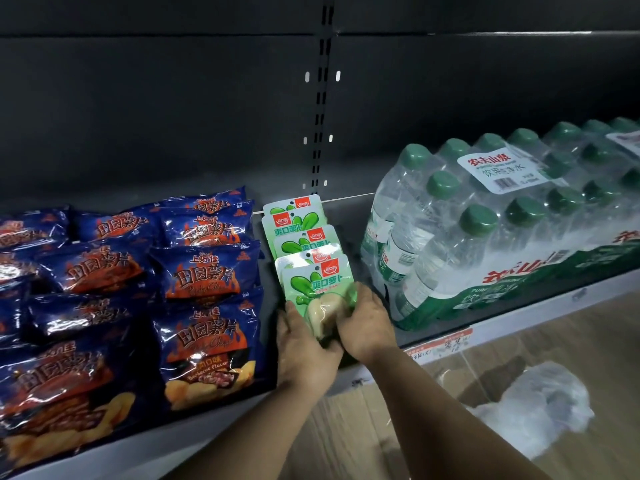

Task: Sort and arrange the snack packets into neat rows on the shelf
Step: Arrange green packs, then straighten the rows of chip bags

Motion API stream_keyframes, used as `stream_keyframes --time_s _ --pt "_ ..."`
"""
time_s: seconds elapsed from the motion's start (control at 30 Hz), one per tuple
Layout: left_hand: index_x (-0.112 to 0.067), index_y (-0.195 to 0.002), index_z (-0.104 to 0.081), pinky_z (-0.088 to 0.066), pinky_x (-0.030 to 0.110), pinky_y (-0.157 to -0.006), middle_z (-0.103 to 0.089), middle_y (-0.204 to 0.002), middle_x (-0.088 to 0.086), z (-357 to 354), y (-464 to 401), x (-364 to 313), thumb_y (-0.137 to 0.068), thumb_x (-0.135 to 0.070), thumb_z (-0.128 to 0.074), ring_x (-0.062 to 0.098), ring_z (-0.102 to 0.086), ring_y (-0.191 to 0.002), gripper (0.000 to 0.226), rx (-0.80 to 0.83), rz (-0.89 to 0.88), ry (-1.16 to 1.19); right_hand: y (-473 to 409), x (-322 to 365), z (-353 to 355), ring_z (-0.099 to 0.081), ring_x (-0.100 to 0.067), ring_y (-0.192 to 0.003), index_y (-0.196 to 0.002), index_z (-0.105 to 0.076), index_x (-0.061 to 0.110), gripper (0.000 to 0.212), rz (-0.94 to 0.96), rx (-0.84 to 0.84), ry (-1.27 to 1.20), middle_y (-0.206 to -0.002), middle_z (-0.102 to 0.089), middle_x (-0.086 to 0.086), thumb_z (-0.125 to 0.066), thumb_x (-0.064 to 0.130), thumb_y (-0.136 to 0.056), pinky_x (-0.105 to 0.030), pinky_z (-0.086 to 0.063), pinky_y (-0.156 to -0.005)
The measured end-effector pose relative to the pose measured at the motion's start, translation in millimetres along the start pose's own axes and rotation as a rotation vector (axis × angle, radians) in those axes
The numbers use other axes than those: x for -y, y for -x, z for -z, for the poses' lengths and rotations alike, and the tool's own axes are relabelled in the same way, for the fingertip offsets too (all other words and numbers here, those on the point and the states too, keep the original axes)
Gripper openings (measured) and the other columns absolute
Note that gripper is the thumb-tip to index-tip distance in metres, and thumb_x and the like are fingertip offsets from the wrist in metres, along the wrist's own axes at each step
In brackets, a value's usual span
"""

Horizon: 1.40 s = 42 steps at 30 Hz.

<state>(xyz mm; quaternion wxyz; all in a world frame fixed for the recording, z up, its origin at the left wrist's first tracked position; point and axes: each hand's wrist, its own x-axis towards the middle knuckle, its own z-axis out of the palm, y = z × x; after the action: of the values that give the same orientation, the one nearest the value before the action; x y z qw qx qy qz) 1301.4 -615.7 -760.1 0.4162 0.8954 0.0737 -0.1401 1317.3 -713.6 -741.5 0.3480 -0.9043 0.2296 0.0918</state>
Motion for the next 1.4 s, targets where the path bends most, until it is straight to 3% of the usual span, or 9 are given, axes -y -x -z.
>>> stream_keyframes --time_s 0.17,0.87,1.0,1.1,1.2,1.27,1.33,1.4 --pt "-0.010 -0.148 -0.026 -0.033 0.038 -0.109 -0.036 -0.148 0.009 -5.1 -5.6 0.7 -0.075 -0.015 -0.069 0.025 -0.036 -0.136 0.085 -0.055 0.026 0.175 -1.8 1.0 4.5 -0.046 -0.029 -0.122 -0.130 -0.043 0.013 0.045 -0.039 -0.005 -0.084 -0.131 -0.051 -0.012 -0.050 0.010 -0.086 -0.031 -0.036 -0.100" --pt "-0.010 -0.145 -0.030 -0.040 0.043 -0.105 -0.039 -0.147 0.009 -10.6 -1.1 5.8 -0.077 -0.023 -0.067 0.026 -0.038 -0.134 0.079 -0.057 0.096 0.134 6.4 3.1 5.5 -0.043 -0.029 -0.123 -0.132 -0.041 0.010 0.047 -0.030 -0.058 0.002 -0.134 -0.046 -0.012 -0.050 0.008 -0.086 -0.034 -0.036 -0.102" --pt "-0.011 -0.148 -0.024 -0.038 0.035 -0.105 -0.033 -0.147 0.008 -3.2 18.0 -0.6 -0.081 -0.022 -0.067 0.026 -0.035 -0.135 0.080 -0.069 0.037 0.073 12.5 10.7 13.0 -0.041 -0.026 -0.124 -0.129 -0.045 0.009 0.040 0.049 -0.137 0.058 -0.132 -0.047 -0.010 -0.051 0.011 -0.089 -0.031 -0.035 -0.100" --pt "-0.011 -0.133 -0.045 -0.040 0.034 -0.097 -0.045 -0.129 0.010 2.7 33.7 1.1 -0.079 -0.018 -0.067 0.028 -0.044 -0.122 0.059 -0.120 -0.043 0.028 18.8 21.1 19.3 -0.052 -0.026 -0.112 -0.114 -0.056 0.009 0.026 0.103 -0.196 0.108 -0.119 -0.057 -0.009 -0.052 0.021 -0.092 -0.030 -0.041 -0.090" --pt "-0.019 -0.105 -0.059 -0.044 0.033 -0.084 -0.057 -0.111 0.006 9.5 44.5 8.0 -0.082 -0.023 -0.064 0.025 -0.053 -0.107 0.024 -0.115 -0.062 -0.003 25.0 29.5 22.3 -0.060 -0.029 -0.099 -0.104 -0.064 0.012 0.028 0.090 -0.108 0.199 -0.107 -0.066 -0.012 -0.049 0.034 -0.094 -0.028 -0.045 -0.077" --pt "-0.025 -0.092 -0.060 -0.046 0.031 -0.080 -0.065 -0.103 0.003 14.5 50.1 15.6 -0.087 -0.028 -0.057 0.022 -0.059 -0.101 0.006 -0.003 -0.069 -0.055 29.6 31.7 22.8 -0.060 -0.029 -0.103 -0.108 -0.064 0.013 0.034 0.062 0.005 0.269 -0.112 -0.065 -0.013 -0.048 0.038 -0.094 -0.027 -0.046 -0.080" --pt "-0.021 -0.091 -0.064 -0.046 0.031 -0.081 -0.069 -0.099 0.004 18.6 56.9 27.6 -0.089 -0.032 -0.050 0.022 -0.062 -0.098 0.018 0.117 -0.112 -0.115 34.6 32.2 23.3 -0.059 -0.029 -0.107 -0.113 -0.063 0.011 0.037 0.044 0.112 0.313 -0.116 -0.063 -0.014 -0.050 0.039 -0.094 -0.028 -0.047 -0.085" --pt "-0.017 -0.092 -0.067 -0.044 0.029 -0.082 -0.069 -0.099 0.006 21.4 62.3 39.0 -0.083 -0.038 -0.042 0.022 -0.061 -0.100 0.034 0.228 -0.131 -0.156 38.1 31.7 25.2 -0.064 -0.027 -0.091 -0.102 -0.063 0.007 0.033 0.035 0.244 0.337 -0.101 -0.064 -0.013 -0.053 0.037 -0.092 -0.027 -0.050 -0.074"
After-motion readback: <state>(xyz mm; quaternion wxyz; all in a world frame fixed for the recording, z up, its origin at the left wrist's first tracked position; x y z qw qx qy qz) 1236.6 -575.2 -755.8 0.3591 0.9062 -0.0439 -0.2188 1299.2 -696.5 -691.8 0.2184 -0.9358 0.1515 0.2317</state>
